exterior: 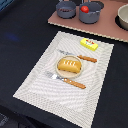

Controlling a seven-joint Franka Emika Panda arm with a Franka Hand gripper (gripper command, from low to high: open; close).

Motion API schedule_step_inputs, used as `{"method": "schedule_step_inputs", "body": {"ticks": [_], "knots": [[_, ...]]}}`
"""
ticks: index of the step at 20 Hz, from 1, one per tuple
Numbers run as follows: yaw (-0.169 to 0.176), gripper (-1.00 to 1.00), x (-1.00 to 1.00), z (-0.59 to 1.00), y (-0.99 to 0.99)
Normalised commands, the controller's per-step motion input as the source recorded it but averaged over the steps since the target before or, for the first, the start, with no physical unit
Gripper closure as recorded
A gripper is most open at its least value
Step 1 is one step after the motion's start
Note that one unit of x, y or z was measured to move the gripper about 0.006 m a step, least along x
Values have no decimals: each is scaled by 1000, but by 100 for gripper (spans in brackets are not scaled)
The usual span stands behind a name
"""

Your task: Interact with the objects in diverse but meaningful ways.

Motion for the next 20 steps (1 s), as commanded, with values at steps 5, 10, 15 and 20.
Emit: {"method": "schedule_step_inputs", "body": {"ticks": [5, 10, 15, 20], "knots": [[-28, -100, 598, 3, -755], [-23, -100, 597, -2, -747], [-35, -100, 603, 13, -682], [-44, -100, 612, 21, -645]]}}
